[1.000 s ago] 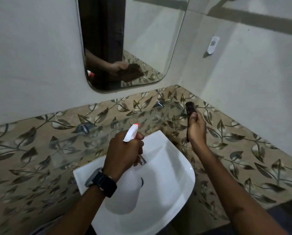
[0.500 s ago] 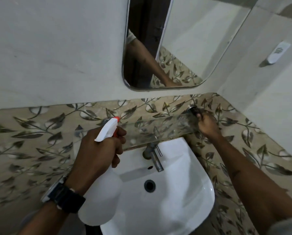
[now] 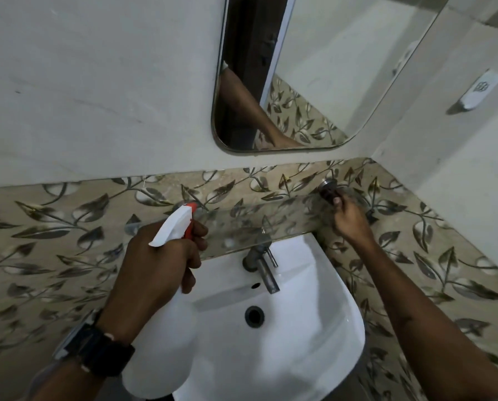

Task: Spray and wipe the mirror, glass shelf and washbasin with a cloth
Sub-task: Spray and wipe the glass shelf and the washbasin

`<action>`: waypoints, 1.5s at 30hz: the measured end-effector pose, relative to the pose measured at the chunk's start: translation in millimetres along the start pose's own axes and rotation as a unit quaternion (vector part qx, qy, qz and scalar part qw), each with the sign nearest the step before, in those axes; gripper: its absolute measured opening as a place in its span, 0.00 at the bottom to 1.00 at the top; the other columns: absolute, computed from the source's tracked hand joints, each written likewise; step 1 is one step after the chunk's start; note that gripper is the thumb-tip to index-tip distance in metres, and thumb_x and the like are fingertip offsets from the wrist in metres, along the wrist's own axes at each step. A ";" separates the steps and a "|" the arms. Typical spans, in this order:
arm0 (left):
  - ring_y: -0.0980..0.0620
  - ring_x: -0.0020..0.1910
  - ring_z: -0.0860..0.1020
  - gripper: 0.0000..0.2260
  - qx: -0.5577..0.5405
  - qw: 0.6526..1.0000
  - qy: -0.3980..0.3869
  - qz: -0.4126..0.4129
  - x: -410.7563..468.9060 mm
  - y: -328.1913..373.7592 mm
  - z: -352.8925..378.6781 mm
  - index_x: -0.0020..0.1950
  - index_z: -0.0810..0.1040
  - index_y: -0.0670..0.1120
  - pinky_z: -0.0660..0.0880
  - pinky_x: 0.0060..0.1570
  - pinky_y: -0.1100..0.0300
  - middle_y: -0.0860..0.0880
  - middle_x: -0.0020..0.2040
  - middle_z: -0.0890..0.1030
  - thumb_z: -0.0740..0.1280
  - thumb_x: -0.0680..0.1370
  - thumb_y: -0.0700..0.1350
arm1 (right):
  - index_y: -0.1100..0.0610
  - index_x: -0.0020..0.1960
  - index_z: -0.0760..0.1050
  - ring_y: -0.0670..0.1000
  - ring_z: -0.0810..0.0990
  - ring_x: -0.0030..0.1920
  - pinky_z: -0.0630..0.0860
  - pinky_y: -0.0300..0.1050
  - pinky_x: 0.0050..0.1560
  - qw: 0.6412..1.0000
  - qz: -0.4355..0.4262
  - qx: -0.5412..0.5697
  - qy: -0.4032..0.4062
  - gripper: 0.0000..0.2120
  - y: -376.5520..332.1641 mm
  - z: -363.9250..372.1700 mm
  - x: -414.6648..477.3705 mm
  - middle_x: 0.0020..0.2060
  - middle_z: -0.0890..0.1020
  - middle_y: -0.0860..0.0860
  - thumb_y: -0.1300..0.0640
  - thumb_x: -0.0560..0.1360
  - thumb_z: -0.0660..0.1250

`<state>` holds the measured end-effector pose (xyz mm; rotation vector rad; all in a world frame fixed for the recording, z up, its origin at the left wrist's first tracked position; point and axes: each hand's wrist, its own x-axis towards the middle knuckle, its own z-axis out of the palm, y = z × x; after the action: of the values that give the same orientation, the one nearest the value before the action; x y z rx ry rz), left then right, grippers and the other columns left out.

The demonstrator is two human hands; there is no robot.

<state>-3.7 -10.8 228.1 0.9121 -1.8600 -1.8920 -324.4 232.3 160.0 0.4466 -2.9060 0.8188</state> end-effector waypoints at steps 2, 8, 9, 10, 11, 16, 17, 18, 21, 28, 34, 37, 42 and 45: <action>0.42 0.21 0.72 0.13 -0.001 1.000 -0.004 0.001 -0.2 0.3 -2.2 0.43 0.85 0.40 0.71 0.22 0.56 0.40 0.42 0.86 0.64 0.69 0.27 | 0.58 0.74 0.68 0.65 0.75 0.67 0.72 0.54 0.63 1.000 0.011 -0.012 0.005 0.20 -10.7 3.7 -3.0 0.69 0.76 0.63 0.54 0.86 0.53; 0.43 0.21 0.72 0.12 -0.002 1.000 -0.005 -0.012 3.9 -1.9 -7.4 0.42 0.84 0.40 0.70 0.25 0.54 0.38 0.41 0.85 0.64 0.68 0.29 | 0.55 0.76 0.67 0.59 0.74 0.69 0.70 0.48 0.64 0.991 -0.128 -0.011 -0.022 0.20 -37.0 23.6 -60.5 0.71 0.75 0.59 0.52 0.86 0.54; 0.43 0.21 0.72 0.11 -0.003 1.000 -0.004 -0.009 3.8 -1.6 -8.5 0.42 0.84 0.40 0.70 0.26 0.54 0.37 0.41 0.84 0.64 0.69 0.29 | 0.55 0.75 0.68 0.61 0.75 0.68 0.70 0.47 0.61 0.995 -0.100 -0.004 -0.012 0.20 -33.0 20.4 -53.4 0.70 0.76 0.60 0.52 0.86 0.54; 0.43 0.21 0.72 0.11 -0.004 1.000 -0.003 -0.006 3.4 -0.7 -9.8 0.42 0.84 0.40 0.70 0.26 0.53 0.36 0.40 0.83 0.64 0.69 0.30 | 0.56 0.74 0.69 0.62 0.76 0.67 0.70 0.47 0.58 0.998 -0.061 0.007 0.002 0.19 -28.0 18.3 -42.7 0.68 0.77 0.61 0.52 0.86 0.53; 0.43 0.21 0.71 0.10 -0.006 1.000 -0.002 -0.003 2.9 -0.2 -10.7 0.41 0.84 0.41 0.70 0.27 0.52 0.35 0.40 0.83 0.65 0.69 0.30 | 0.56 0.73 0.70 0.64 0.77 0.66 0.71 0.49 0.58 1.000 -0.015 0.015 0.016 0.18 -24.6 16.7 -32.9 0.66 0.78 0.62 0.53 0.86 0.54; 0.44 0.22 0.72 0.11 0.002 1.000 -0.013 0.003 -3.8 -0.1 -13.9 0.43 0.84 0.40 0.69 0.22 0.56 0.35 0.40 0.83 0.64 0.70 0.29 | 0.55 0.74 0.69 0.61 0.74 0.68 0.69 0.47 0.64 0.994 -0.106 -0.012 -0.021 0.18 -53.2 31.3 -62.9 0.68 0.77 0.60 0.54 0.86 0.54; 0.44 0.21 0.72 0.11 0.005 1.000 -0.017 0.003 -5.5 -0.8 -14.9 0.43 0.84 0.40 0.69 0.21 0.56 0.35 0.40 0.83 0.64 0.70 0.29 | 0.56 0.75 0.69 0.60 0.73 0.69 0.68 0.48 0.65 0.991 -0.130 -0.016 -0.030 0.19 -53.2 31.5 -69.6 0.69 0.76 0.59 0.54 0.86 0.54; 0.44 0.21 0.72 0.11 0.009 1.000 -0.019 0.003 -7.8 -2.3 -15.6 0.43 0.83 0.39 0.69 0.21 0.57 0.36 0.41 0.83 0.64 0.70 0.29 | 0.56 0.75 0.69 0.60 0.74 0.69 0.69 0.49 0.66 0.991 -0.130 -0.021 -0.028 0.19 -49.6 28.4 -69.8 0.69 0.76 0.60 0.54 0.86 0.54; 0.44 0.21 0.73 0.10 0.015 1.000 -0.022 -0.001 -13.1 -8.5 -17.3 0.42 0.84 0.41 0.70 0.23 0.57 0.37 0.39 0.83 0.65 0.70 0.30 | 0.57 0.72 0.71 0.62 0.77 0.66 0.73 0.51 0.62 1.000 -0.018 0.012 0.015 0.19 -30.3 14.0 -45.9 0.65 0.79 0.61 0.51 0.85 0.53; 0.44 0.21 0.74 0.11 0.009 1.000 -0.018 -0.017 -14.9 -18.7 -16.5 0.42 0.85 0.43 0.71 0.25 0.56 0.40 0.38 0.84 0.65 0.67 0.33 | 0.52 0.75 0.68 0.60 0.74 0.69 0.71 0.54 0.68 0.992 -0.118 -0.002 -0.049 0.20 -49.4 31.7 -79.8 0.72 0.75 0.58 0.50 0.86 0.54; 0.44 0.21 0.73 0.10 0.012 1.000 -0.016 -0.007 -23.9 -14.7 -15.4 0.41 0.83 0.42 0.71 0.24 0.56 0.37 0.40 0.84 0.65 0.69 0.31 | 0.57 0.72 0.71 0.65 0.78 0.64 0.74 0.54 0.60 1.000 0.024 0.010 0.001 0.18 -54.0 18.7 -47.1 0.63 0.80 0.64 0.52 0.86 0.53; 0.44 0.21 0.73 0.11 0.004 1.000 -0.009 -0.012 -25.5 -15.9 -18.7 0.42 0.84 0.42 0.71 0.24 0.56 0.36 0.39 0.84 0.65 0.69 0.30 | 0.55 0.73 0.70 0.61 0.76 0.66 0.73 0.53 0.64 0.997 -0.075 0.000 -0.028 0.18 -82.7 42.2 -75.4 0.66 0.78 0.60 0.53 0.86 0.52; 0.45 0.20 0.72 0.10 0.009 1.000 0.008 -0.013 -26.4 -18.5 -31.4 0.42 0.83 0.42 0.71 0.26 0.54 0.36 0.40 0.83 0.65 0.69 0.30 | 0.59 0.71 0.72 0.63 0.78 0.64 0.73 0.51 0.60 0.999 -0.028 0.015 0.011 0.18 -78.6 42.1 -81.9 0.64 0.79 0.62 0.55 0.86 0.54; 0.46 0.21 0.72 0.10 0.012 1.000 0.011 -0.011 -28.3 -18.1 -34.6 0.43 0.83 0.42 0.70 0.26 0.55 0.35 0.39 0.82 0.65 0.70 0.30 | 0.57 0.70 0.73 0.64 0.77 0.64 0.73 0.55 0.63 1.000 0.017 0.014 0.021 0.17 -91.5 44.5 -71.1 0.63 0.79 0.63 0.55 0.85 0.54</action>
<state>43.1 -17.4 218.3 0.9602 -1.8713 -1.8682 -229.3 152.6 155.9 0.3781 -2.8757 0.8631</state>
